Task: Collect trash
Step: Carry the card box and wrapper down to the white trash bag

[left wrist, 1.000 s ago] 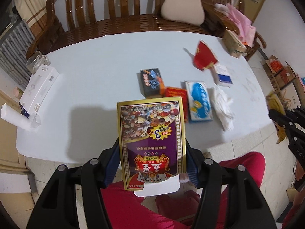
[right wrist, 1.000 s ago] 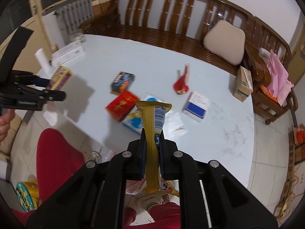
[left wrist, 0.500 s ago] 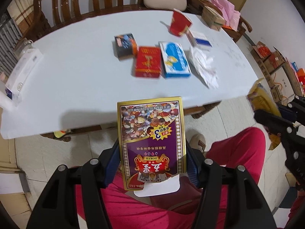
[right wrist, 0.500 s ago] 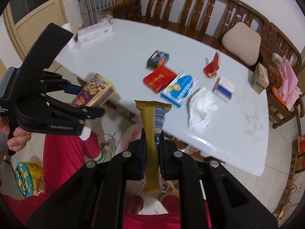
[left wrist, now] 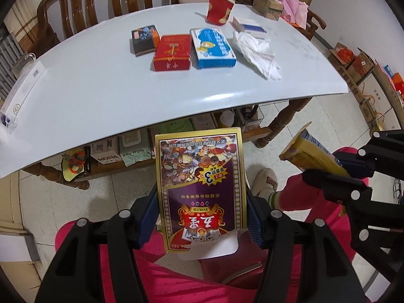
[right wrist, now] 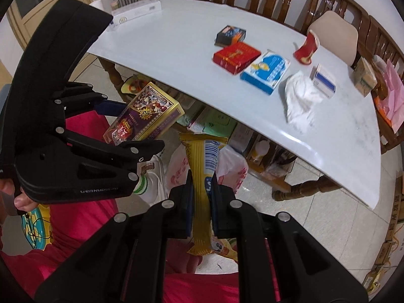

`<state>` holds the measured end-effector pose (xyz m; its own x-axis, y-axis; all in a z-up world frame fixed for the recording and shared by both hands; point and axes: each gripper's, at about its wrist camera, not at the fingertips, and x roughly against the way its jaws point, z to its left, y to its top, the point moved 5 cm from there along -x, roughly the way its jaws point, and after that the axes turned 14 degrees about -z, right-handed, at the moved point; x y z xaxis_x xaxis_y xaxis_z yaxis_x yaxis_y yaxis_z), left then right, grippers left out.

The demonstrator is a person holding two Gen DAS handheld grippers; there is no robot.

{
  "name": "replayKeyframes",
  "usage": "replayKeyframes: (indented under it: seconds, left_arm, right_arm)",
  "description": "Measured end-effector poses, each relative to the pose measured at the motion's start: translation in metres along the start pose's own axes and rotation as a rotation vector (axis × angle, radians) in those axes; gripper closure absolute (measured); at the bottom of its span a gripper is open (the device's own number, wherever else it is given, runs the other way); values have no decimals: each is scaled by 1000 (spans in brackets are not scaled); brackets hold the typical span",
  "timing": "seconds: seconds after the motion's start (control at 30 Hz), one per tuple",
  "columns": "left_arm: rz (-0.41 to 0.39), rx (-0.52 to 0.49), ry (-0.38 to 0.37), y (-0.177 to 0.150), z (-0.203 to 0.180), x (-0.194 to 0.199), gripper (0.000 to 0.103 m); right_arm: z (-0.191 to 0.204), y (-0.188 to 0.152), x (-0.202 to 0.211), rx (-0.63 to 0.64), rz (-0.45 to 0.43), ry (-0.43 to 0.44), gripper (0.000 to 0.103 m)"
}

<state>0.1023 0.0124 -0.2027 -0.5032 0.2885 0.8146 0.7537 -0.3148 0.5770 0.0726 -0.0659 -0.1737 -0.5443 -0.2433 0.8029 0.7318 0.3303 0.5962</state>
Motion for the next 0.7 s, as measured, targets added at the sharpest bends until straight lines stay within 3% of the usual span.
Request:
replayKeyframes:
  seconds: [0.7]
  left_arm:
    - [151,49,21,-51,7,-109,45]
  right_arm:
    - [-20,-51,-84,-27,67,-73,91]
